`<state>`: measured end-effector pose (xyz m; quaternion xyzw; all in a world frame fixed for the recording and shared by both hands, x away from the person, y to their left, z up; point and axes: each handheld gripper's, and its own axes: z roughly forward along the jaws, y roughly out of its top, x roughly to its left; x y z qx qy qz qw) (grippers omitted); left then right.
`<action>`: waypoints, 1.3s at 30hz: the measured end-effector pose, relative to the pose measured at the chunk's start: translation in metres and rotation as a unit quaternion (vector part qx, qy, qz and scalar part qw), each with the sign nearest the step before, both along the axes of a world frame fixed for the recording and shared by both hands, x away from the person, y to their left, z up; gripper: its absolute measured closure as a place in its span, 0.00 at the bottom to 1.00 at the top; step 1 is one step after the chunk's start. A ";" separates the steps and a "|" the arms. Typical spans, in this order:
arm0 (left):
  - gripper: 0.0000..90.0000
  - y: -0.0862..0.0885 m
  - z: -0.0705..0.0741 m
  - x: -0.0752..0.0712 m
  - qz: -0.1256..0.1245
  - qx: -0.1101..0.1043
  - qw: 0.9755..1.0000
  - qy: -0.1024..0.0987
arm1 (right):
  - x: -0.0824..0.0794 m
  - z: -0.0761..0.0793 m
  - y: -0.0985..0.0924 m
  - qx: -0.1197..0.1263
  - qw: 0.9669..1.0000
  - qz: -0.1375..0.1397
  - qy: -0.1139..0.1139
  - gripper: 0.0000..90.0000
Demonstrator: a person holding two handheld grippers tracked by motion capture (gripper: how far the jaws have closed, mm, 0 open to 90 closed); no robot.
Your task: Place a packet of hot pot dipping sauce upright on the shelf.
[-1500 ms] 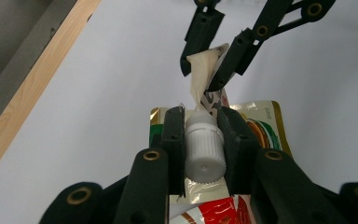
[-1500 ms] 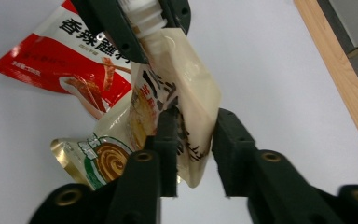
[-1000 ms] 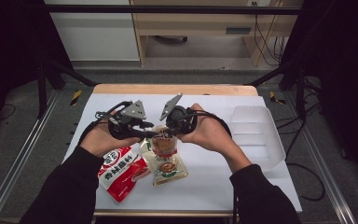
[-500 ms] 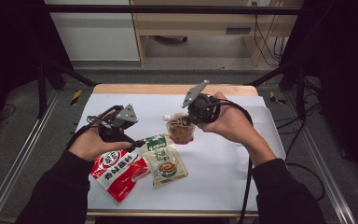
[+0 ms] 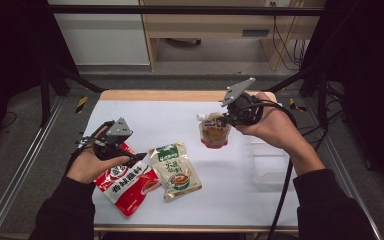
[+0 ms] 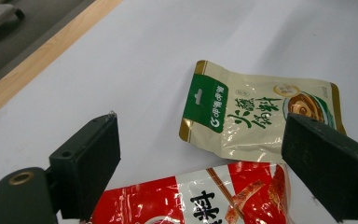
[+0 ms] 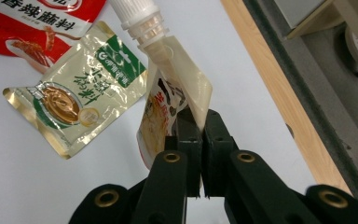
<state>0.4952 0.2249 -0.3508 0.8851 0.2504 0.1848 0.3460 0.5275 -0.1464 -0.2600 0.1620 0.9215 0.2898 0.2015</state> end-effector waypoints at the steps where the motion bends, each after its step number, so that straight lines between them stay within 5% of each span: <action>1: 0.12 0.004 -0.006 -0.002 0.006 -0.007 1.000 -0.002 | 0.001 0.003 -0.004 0.000 1.000 -0.001 -0.004 0.98; 5: 0.12 0.010 -0.016 -0.003 0.012 -0.023 1.000 -0.002 | 0.004 0.009 -0.013 -0.003 1.000 -0.009 -0.008 0.98; 8: 0.12 0.014 -0.020 -0.002 0.015 -0.011 1.000 0.000 | 0.008 0.016 -0.022 -0.006 1.000 -0.015 -0.014 0.98; 19: 0.12 0.027 -0.028 -0.008 0.032 -0.022 0.999 -0.003 | 0.023 0.027 -0.062 -0.005 0.998 -0.058 -0.036 0.98; 39: 0.11 0.073 -0.035 -0.006 0.089 -0.039 0.995 0.002 | 0.050 -0.006 -0.141 -0.015 0.994 -0.102 -0.039 0.98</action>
